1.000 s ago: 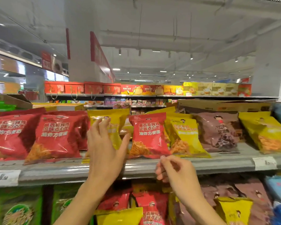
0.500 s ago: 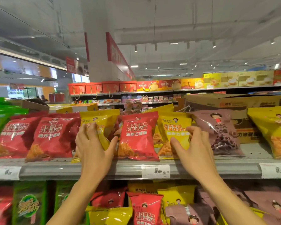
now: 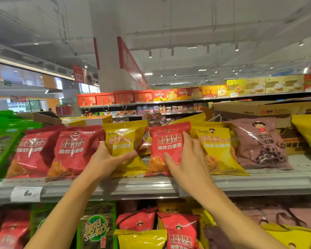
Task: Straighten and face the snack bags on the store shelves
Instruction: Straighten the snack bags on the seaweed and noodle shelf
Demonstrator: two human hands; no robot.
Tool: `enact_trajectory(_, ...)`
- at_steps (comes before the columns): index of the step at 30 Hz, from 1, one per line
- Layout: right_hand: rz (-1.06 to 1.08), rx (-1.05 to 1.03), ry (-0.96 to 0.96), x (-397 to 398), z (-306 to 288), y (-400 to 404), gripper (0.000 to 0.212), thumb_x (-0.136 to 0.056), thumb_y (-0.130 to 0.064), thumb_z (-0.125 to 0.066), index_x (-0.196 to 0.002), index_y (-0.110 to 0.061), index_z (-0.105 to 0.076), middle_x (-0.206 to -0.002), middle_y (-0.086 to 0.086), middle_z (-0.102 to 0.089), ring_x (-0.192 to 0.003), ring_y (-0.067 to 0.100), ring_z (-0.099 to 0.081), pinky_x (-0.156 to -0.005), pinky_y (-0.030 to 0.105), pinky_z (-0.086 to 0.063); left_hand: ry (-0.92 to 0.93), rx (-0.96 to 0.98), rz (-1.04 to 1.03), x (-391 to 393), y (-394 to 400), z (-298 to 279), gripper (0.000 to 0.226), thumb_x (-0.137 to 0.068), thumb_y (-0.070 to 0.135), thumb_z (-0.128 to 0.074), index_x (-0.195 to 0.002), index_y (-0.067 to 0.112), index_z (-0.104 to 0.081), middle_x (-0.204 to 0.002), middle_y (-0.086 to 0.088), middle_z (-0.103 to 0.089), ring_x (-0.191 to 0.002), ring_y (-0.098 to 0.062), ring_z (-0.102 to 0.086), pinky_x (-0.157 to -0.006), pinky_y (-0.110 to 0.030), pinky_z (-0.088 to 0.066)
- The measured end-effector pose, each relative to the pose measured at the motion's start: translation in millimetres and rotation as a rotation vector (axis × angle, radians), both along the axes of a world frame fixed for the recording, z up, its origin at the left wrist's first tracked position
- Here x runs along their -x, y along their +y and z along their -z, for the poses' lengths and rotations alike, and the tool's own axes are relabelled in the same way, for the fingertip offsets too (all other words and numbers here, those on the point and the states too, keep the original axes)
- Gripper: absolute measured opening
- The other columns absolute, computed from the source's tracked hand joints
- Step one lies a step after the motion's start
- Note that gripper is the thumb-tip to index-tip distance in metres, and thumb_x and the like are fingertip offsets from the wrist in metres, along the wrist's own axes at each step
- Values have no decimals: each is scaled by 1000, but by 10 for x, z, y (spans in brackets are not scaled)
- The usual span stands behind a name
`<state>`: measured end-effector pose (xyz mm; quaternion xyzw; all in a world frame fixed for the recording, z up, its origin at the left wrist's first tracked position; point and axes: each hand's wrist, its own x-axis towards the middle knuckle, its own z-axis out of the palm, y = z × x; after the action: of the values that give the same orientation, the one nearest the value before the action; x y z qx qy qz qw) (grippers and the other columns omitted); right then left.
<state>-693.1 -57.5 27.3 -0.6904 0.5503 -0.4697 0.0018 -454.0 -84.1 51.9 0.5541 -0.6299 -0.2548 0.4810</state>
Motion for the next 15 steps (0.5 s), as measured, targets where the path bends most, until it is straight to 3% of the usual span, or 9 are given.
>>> enact_trajectory(1,-18,-90,-40,-56,-44,-51,91,-94,-57,-59,-160,-16,-10,-150,8,-36,-138,26,-40,-114,41,-40,20,-15,62,-29,-12,-21,43,-64,47,-87,-93,19,-72,-76,-2,-75,-60,-17,-70,-51,-22,-53)
enact_trajectory(3,-27,-218,-132,-112,-144,-150,103,-87,-60,-68,-158,-13,-11,-148,10,-45,-133,30,-49,-110,47,-45,42,-49,96,-93,-29,-53,32,-63,42,-88,-78,17,-75,-67,-7,-72,-51,-17,-63,-46,-21,-50)
enact_trajectory(6,-6,-317,-244,-103,-250,-275,106,-77,-60,-80,-152,-9,-26,-138,6,-58,-122,28,-60,-103,43,-50,51,-113,102,-169,-70,-80,44,-62,40,-89,-93,12,-75,-87,-15,-77,-73,-28,-71,-64,-30,-56)
enact_trajectory(8,1,-370,-227,-101,-267,-322,90,-73,-60,-83,-141,-13,-46,-129,2,-65,-114,25,-64,-100,42,-53,69,-128,119,-187,-82,-82,45,-63,36,-89,-99,12,-74,-92,-13,-77,-84,-31,-73,-68,-30,-57)
enact_trajectory(11,-64,-374,-249,-106,-249,-327,55,-72,-54,-86,-114,-25,-66,-110,-5,-74,-99,18,-69,-95,44,-55,98,-85,140,-193,-73,-52,42,-64,31,-88,-101,16,-73,-90,-3,-78,-76,-20,-75,-60,-23,-57)
enact_trajectory(15,-92,-293,-274,-137,-228,-272,66,-73,-51,-87,-126,-25,-58,-115,-7,-71,-103,18,-68,-96,44,-55,187,-15,138,-225,-44,-13,46,-67,24,-87,-108,19,-67,-88,2,-78,-67,-16,-74,-53,-20,-56)
